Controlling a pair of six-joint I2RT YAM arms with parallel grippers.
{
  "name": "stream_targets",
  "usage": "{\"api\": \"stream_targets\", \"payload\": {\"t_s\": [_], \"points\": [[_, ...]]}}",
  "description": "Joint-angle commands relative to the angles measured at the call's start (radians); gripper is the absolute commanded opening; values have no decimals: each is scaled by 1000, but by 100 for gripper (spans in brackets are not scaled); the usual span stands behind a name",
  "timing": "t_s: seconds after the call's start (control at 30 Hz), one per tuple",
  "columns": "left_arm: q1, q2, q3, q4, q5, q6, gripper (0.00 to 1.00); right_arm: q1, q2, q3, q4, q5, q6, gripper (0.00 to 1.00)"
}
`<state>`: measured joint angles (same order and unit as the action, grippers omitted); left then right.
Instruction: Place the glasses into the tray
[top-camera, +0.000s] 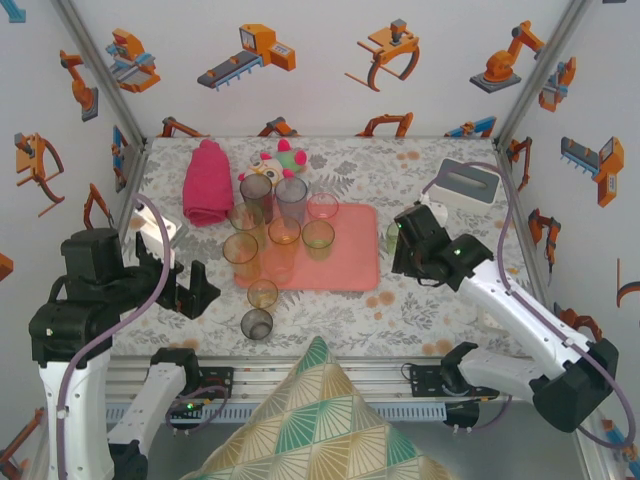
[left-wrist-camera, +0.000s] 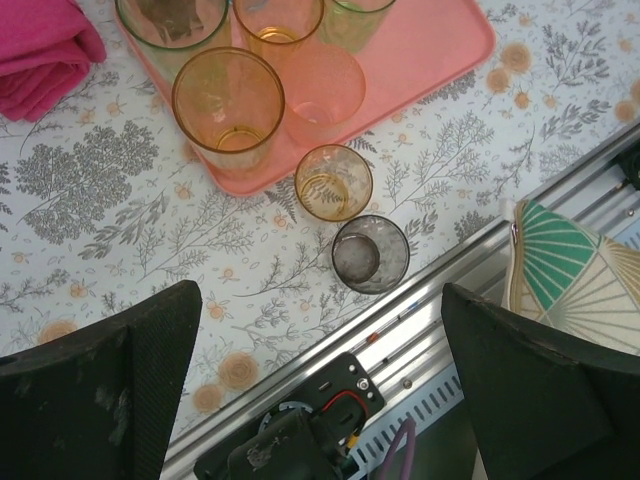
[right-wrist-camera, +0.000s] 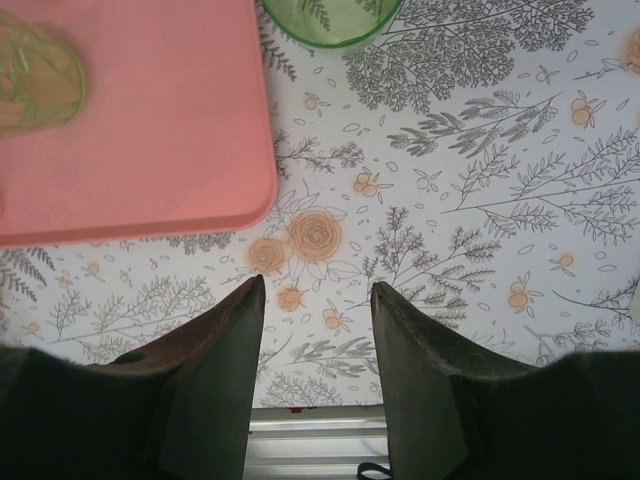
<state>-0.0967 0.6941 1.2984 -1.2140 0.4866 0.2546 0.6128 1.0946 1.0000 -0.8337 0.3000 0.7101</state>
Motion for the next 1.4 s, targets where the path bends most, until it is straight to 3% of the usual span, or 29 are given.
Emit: {"api": "stream_targets", "payload": {"t_s": [0.0, 0.27, 0.43, 0.8, 1.03, 1.37], "points": [[2, 4, 11, -39, 4, 28, 97, -38, 25, 45, -15, -8, -16, 47], [6, 51, 47, -18, 35, -32, 97, -124, 50, 53, 36, -39, -53, 48], [11, 76, 90, -13, -2, -57, 97, -152, 58, 79, 54, -55, -93, 48], [47, 181, 159, 34, 15, -146, 97, -292, 166, 158, 54, -184, -194, 50], [68, 194, 141, 65, 55, -171, 97, -381, 274, 172, 121, -249, -216, 49], [77, 144, 122, 58, 35, -156, 97, -392, 469, 258, 182, -247, -260, 48]]}}
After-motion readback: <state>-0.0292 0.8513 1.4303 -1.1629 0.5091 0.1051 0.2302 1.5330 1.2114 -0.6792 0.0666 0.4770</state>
